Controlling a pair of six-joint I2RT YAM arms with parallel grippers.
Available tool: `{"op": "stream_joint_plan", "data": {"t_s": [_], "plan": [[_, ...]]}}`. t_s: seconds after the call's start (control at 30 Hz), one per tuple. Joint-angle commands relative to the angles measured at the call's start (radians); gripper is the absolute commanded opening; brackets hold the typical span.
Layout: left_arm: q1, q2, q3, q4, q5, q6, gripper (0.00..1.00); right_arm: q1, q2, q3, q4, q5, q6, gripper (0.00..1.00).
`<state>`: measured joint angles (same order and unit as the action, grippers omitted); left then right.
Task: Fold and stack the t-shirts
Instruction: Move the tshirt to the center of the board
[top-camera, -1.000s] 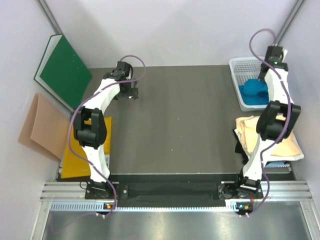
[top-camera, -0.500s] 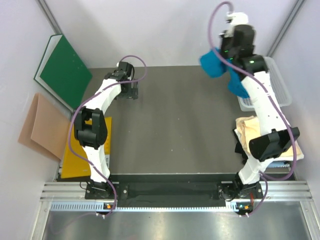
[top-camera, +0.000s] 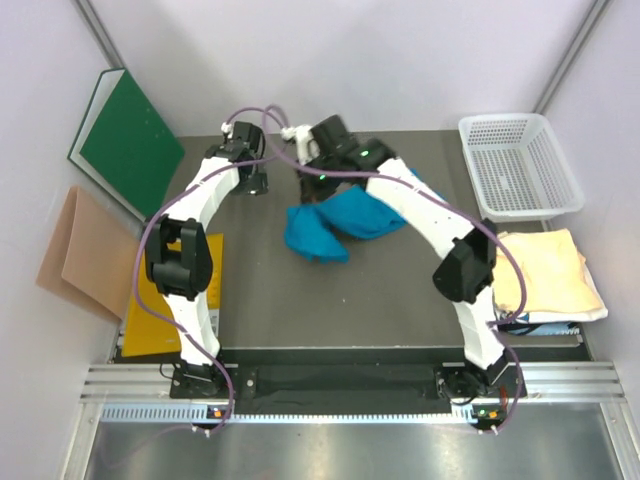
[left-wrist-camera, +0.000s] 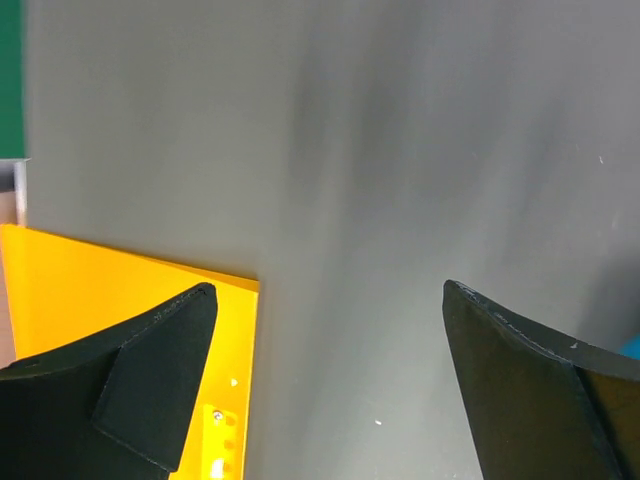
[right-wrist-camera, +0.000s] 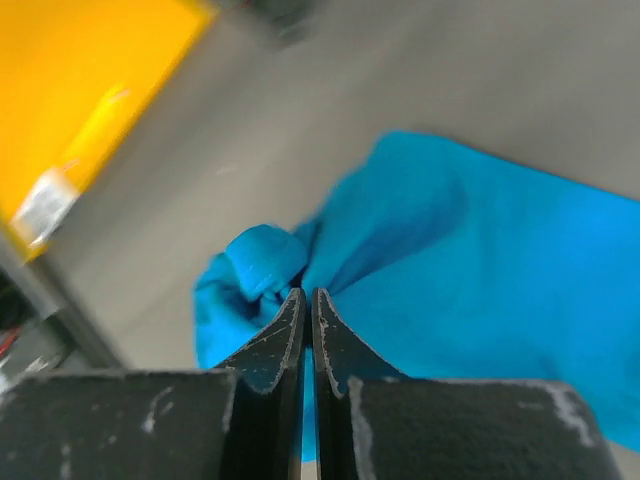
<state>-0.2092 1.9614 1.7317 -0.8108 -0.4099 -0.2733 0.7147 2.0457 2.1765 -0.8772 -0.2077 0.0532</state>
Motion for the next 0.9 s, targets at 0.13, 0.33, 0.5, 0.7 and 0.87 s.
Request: {"op": "stream_joint_plan", "data": {"t_s": [0.13,0.33,0.5,0.7,0.87], "plan": [[0.063,-0.069,0.012,0.004,-0.053,-0.070,0.99,0.120,-0.149,0.263,0.139,-0.159,0.089,0.00],[0.065,-0.032,0.017,-0.005,-0.015,-0.075,0.99,0.033,-0.401,0.065,0.380,0.040,0.166,0.00],[0.065,-0.013,0.029,-0.002,0.029,-0.086,0.99,-0.226,-0.605,-0.304,0.438,0.034,0.240,0.00],[0.065,-0.001,0.037,0.002,0.063,-0.078,0.99,-0.412,-0.661,-0.895,0.465,0.140,0.197,0.26],[0.065,-0.007,0.035,-0.001,0.048,-0.058,0.99,-0.457,-0.527,-0.937,0.316,0.342,0.188,1.00]]}}
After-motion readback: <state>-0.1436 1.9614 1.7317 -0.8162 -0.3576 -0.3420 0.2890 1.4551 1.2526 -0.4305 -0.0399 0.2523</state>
